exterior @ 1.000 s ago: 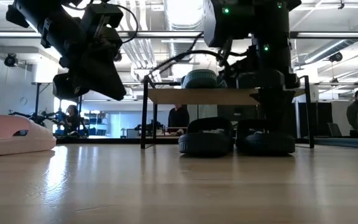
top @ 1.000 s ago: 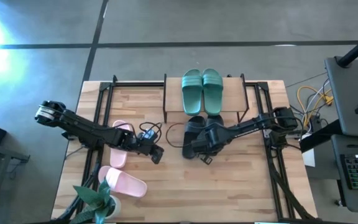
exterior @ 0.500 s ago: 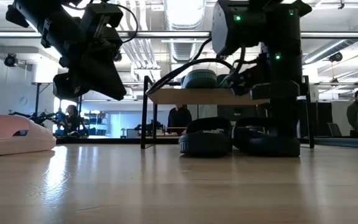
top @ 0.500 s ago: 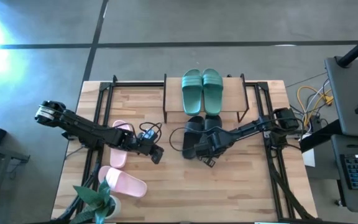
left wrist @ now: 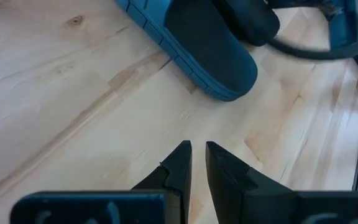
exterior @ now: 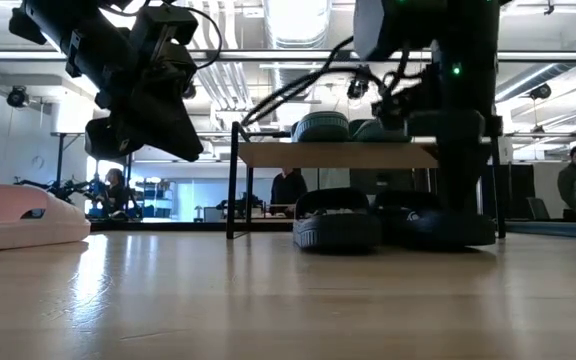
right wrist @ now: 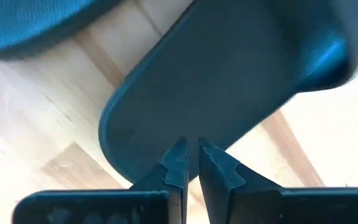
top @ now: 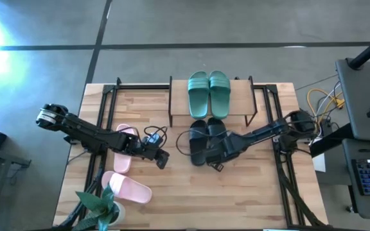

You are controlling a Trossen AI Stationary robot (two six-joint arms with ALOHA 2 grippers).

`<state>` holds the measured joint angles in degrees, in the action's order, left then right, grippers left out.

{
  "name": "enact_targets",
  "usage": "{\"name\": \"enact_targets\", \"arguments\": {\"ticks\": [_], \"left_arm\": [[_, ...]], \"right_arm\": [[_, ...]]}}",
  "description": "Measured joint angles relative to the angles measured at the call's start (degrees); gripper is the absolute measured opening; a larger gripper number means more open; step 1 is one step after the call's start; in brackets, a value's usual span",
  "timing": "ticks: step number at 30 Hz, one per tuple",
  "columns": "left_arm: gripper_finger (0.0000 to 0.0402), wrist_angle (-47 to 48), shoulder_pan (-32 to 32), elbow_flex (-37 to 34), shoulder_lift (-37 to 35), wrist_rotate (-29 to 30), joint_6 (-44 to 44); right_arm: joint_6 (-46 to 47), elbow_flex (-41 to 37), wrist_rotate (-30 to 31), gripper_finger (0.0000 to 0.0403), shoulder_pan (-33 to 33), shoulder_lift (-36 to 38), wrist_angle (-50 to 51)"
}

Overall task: Pick and place slides into the shelf
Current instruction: Adjust the black slide on the shelf

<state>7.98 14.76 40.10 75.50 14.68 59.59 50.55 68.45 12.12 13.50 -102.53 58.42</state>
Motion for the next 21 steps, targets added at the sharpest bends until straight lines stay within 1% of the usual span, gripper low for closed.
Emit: {"name": "enact_targets", "arguments": {"ticks": [6, 8, 10, 12, 14, 16, 20, 21], "left_arm": [[0.0033, 0.0, 0.0, 0.0, 0.0, 1.0, 0.0], [0.0033, -0.1, 0.0, 0.0, 0.0, 1.7, 0.0], [0.0033, -0.1, 0.0, -0.1, 0.0, 2.7, -0.6], [0.0033, -0.1, 0.0, -0.2, 0.0, 4.1, -3.3], [0.0033, -1.1, 0.0, -0.2, 1.0, 5.9, -7.6], [0.0033, -3.3, 0.0, -0.2, 2.8, 7.6, -14.6], [0.0033, -15.0, 0.0, -0.2, 9.6, 8.1, -33.7], [0.0033, -18.1, 0.0, -0.2, 11.9, 8.1, -37.1]], "right_arm": [[1.2, 0.1, 3.0, 0.0027, 0.0, 5.4, -0.2], [2.5, 0.1, 6.0, 0.0027, 0.4, 8.0, -0.2], [3.7, 0.1, 10.2, 0.0027, 0.9, 11.1, -0.2], [4.3, 0.4, 14.5, 0.0027, 1.6, 14.4, -0.4], [4.5, 0.4, 17.8, 0.0027, 2.5, 17.7, -0.6], [3.2, 0.4, 20.4, 0.0027, 3.6, 20.6, -0.7], [1.9, 0.4, 24.4, 0.0027, 5.6, 24.8, -0.9], [2.0, 0.4, 25.1, 0.0027, 6.1, 25.7, -0.9]]}}
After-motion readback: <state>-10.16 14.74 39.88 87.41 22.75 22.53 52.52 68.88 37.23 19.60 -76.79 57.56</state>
